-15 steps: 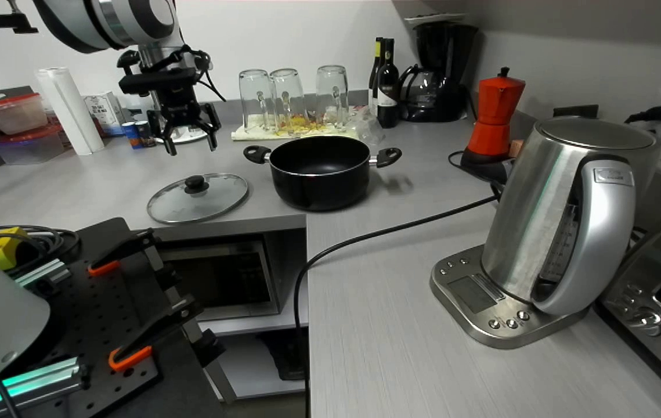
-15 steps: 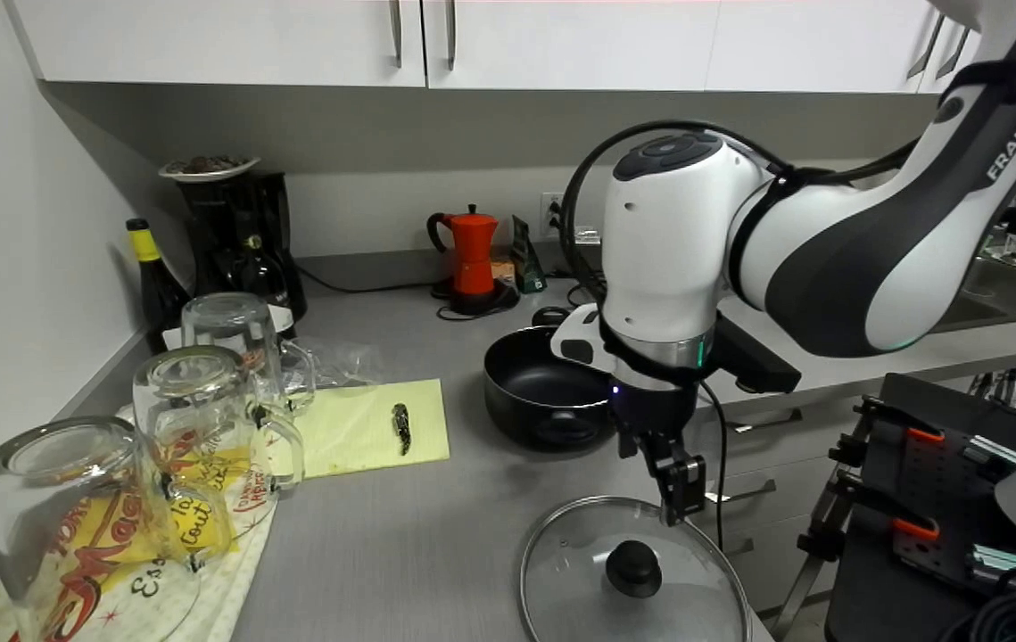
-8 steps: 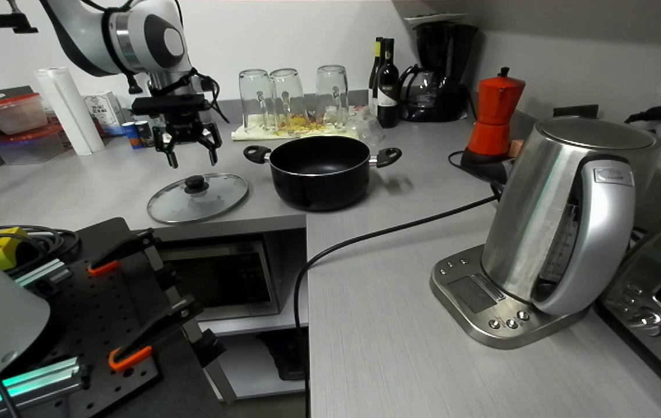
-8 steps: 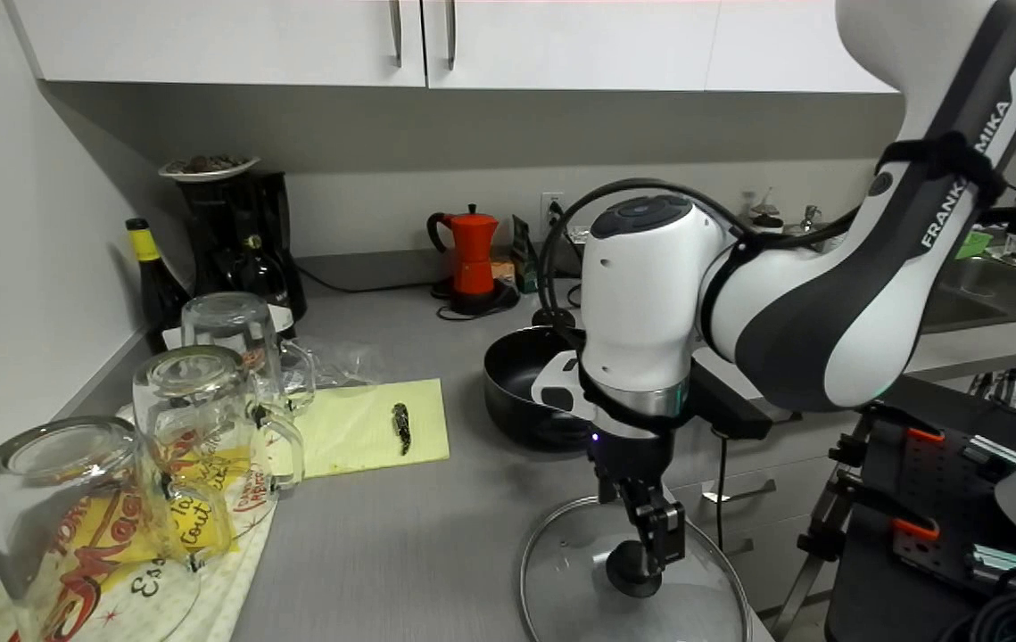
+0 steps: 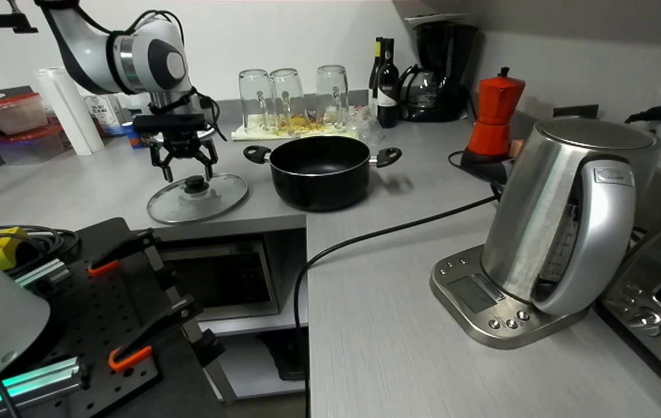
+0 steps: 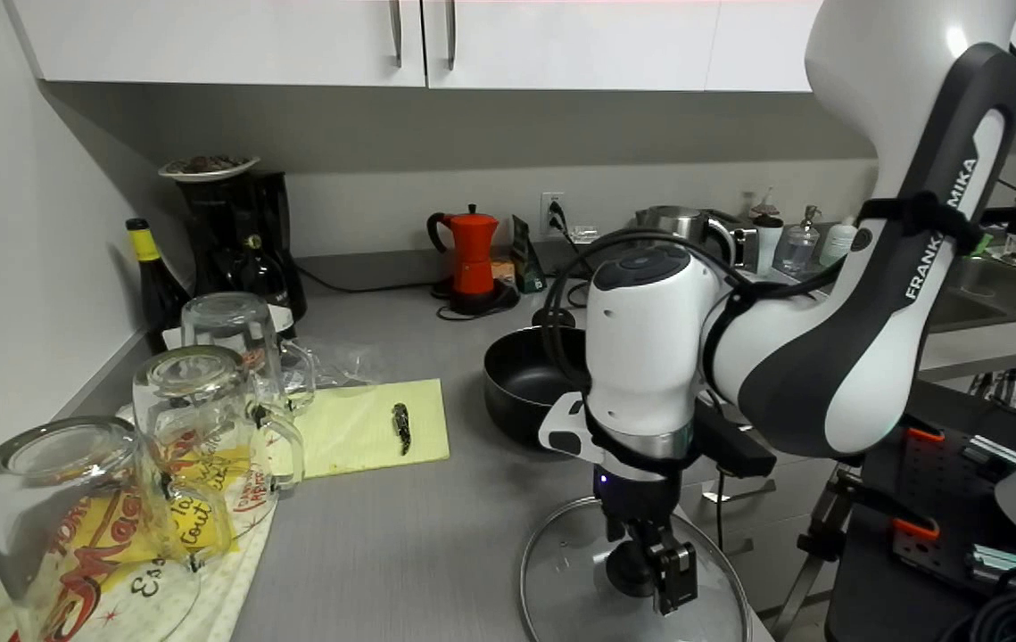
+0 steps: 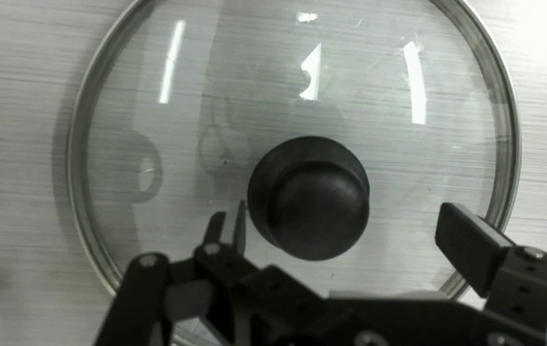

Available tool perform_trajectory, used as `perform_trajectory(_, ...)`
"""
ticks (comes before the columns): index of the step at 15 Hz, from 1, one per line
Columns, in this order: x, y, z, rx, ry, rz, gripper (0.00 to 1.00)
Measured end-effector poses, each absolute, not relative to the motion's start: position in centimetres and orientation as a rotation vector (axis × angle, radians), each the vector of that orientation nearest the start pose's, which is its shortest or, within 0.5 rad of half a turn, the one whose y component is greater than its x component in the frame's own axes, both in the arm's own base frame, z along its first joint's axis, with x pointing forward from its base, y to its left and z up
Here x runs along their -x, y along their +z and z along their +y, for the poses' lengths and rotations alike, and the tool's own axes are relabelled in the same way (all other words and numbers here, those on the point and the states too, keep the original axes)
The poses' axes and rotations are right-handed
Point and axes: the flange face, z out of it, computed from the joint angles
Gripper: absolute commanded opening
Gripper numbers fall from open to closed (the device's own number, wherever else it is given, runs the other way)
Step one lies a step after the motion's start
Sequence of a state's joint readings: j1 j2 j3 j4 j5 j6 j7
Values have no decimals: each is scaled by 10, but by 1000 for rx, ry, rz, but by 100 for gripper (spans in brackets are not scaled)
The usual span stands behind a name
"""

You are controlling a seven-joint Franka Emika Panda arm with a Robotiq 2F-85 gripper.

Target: Pick up the lid and cover the pot

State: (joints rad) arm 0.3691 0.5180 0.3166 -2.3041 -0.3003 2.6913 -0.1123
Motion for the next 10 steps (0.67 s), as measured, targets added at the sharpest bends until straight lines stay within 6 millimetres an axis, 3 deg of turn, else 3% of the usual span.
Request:
perform_trajectory(5, -374, 121, 338, 2701, 151, -1564, 100)
perform_trajectory(6, -374, 121, 338, 2701, 151, -1564, 75)
perform_trajectory(8, -375, 121, 337, 2703, 150, -1562, 67)
perform_trajectory(10, -376, 121, 336, 2706, 150, -1560, 51)
